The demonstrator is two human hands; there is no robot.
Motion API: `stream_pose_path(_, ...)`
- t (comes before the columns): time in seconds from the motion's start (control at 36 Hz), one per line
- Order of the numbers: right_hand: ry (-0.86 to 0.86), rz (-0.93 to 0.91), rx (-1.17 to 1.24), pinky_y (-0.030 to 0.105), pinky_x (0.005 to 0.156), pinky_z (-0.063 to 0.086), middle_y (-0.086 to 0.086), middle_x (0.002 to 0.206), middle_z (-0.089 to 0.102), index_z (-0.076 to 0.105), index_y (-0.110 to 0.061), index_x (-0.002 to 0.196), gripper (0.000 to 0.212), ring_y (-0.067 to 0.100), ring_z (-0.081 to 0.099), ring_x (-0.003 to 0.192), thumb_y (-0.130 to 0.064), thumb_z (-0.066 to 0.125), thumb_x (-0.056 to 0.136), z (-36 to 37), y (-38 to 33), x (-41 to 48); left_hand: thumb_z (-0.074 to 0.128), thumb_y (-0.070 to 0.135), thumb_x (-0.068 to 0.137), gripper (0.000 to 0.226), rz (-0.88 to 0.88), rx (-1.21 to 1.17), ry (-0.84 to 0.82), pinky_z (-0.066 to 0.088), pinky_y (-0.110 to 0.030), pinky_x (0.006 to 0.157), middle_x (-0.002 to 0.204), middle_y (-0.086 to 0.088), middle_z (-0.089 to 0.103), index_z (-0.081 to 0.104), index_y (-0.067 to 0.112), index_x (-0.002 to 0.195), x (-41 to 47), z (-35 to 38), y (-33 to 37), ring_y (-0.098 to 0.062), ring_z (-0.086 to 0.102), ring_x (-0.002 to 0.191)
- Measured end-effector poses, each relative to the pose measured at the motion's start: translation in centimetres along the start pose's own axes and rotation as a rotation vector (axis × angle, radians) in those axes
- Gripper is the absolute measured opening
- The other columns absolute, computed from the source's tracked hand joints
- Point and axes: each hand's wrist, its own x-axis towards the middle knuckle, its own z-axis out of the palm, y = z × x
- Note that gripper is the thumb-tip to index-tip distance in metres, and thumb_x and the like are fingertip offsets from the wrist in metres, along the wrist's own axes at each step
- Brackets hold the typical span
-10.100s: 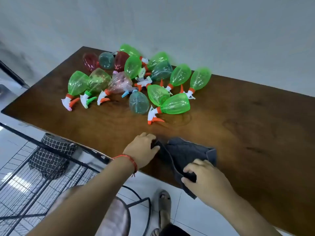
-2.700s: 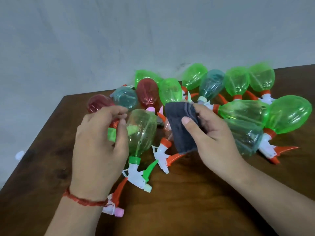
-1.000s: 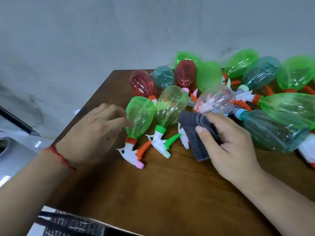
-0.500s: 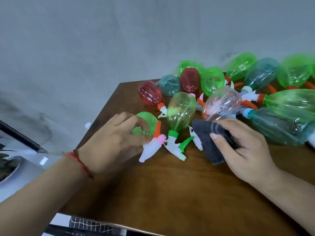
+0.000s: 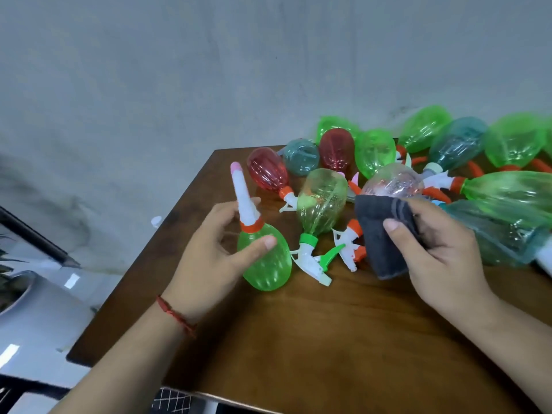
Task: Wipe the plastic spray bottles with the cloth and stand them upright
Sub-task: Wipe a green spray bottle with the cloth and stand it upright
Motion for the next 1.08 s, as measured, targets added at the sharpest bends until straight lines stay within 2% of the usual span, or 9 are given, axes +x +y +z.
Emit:
stream_pose_path(0.11,0.009,0.015,0.043,0.064,0.080,0.055,0.012,0.106,0.073,0.071,-0.026,0.122,0.029,0.040,0.070,0.097,-0.044,0.060,0.102,-0.4,-0.2,0.1,0.096,0.028,0.076,0.090,-0.028,-0.013,0.007,0.055,-0.024,0.105,0.140,0.015,0.062,0.046,0.032,0.151,-2.5,1.3,-1.4,-0.009,0.064,0.130)
stream_pose_path(0.19,-0.016,0.026,0.041,0.064,0.083,0.055,0.008,0.108,0.074,0.071,-0.024,0.125,0.032,0.037,0.071,0.099,-0.044,0.060,0.102,-0.4,-0.2,0.1,0.098,0.032,0.073,0.102,-0.076,-0.047,0.035,0.054,-0.034,0.111,0.147,0.014,0.058,0.038,0.040,0.154,-3.6,2.1,-2.2,-0.011,0.059,0.138)
stream_pose_path(0.33,-0.084,0.036,0.031,0.063,0.079,0.056,0.003,0.102,0.075,0.071,-0.028,0.121,0.020,0.031,0.072,0.093,-0.035,0.062,0.105,-0.1,-0.2,-0.1,0.098,0.042,0.069,0.102,-0.088,-0.103,0.074,0.055,-0.047,0.110,0.146,0.014,0.060,0.038,0.043,0.152,-3.9,2.9,-2.5,-0.016,0.062,0.136)
stream_pose_path(0.47,-0.133,0.040,0.014,0.060,0.085,0.058,-0.001,0.110,0.076,0.072,-0.025,0.124,0.020,0.025,0.074,0.101,-0.026,0.064,0.106,0.0,-0.4,-0.2,0.097,0.038,0.070,0.090,-0.012,-0.172,0.168,0.058,-0.037,0.107,0.139,0.013,0.065,0.045,0.039,0.144,-3.3,3.3,-0.1,-0.015,0.066,0.130)
stream_pose_path(0.67,0.035,-0.023,-0.040,0.058,0.094,0.055,-0.007,0.116,0.072,0.068,-0.034,0.124,0.022,0.022,0.069,0.113,-0.022,0.064,0.106,-0.9,-0.9,1.2,0.093,0.013,0.077,0.078,0.047,-0.326,-0.091,0.062,-0.035,0.095,0.128,0.002,0.076,0.049,0.019,0.140,1.3,6.5,5.1,-0.020,0.075,0.117)
stream_pose_path(0.81,0.047,0.031,0.006,0.053,0.106,0.055,-0.013,0.137,0.069,0.068,-0.033,0.137,0.035,0.018,0.063,0.132,-0.024,0.064,0.104,-2.2,-1.0,1.7,0.093,0.030,0.081,0.068,0.066,-0.314,-0.144,0.062,-0.047,0.100,0.129,0.004,0.074,0.056,0.027,0.139,5.1,10.0,6.4,-0.019,0.073,0.119)
stream_pose_path(0.89,0.058,0.055,0.026,0.053,0.098,0.059,-0.013,0.135,0.070,0.068,-0.039,0.136,0.035,0.018,0.066,0.127,-0.024,0.066,0.104,-2.3,-0.8,1.9,0.091,0.031,0.085,0.068,0.105,-0.287,-0.119,0.061,-0.031,0.098,0.132,0.012,0.070,0.055,0.032,0.143,6.2,11.6,6.9,-0.010,0.069,0.123)
stream_pose_path(0.97,0.060,0.100,0.049,0.049,0.100,0.058,-0.011,0.134,0.072,0.067,-0.034,0.140,0.037,0.016,0.068,0.126,-0.019,0.066,0.106,-2.5,-0.5,2.1,0.091,0.026,0.083,0.078,0.144,-0.283,-0.139,0.055,-0.019,0.098,0.135,0.018,0.066,0.050,0.032,0.149,6.2,12.6,7.1,-0.004,0.065,0.127)
stream_pose_path(1.08,0.058,0.140,0.097,0.031,0.093,0.061,-0.011,0.119,0.078,0.069,-0.028,0.137,0.036,0.009,0.075,0.110,-0.013,0.066,0.104,-2.9,-0.7,2.3,0.101,0.025,0.073,0.114,0.138,-0.241,-0.318,0.051,-0.039,0.114,0.153,0.016,0.054,0.031,0.042,0.162,6.0,12.1,6.0,-0.008,0.057,0.141)
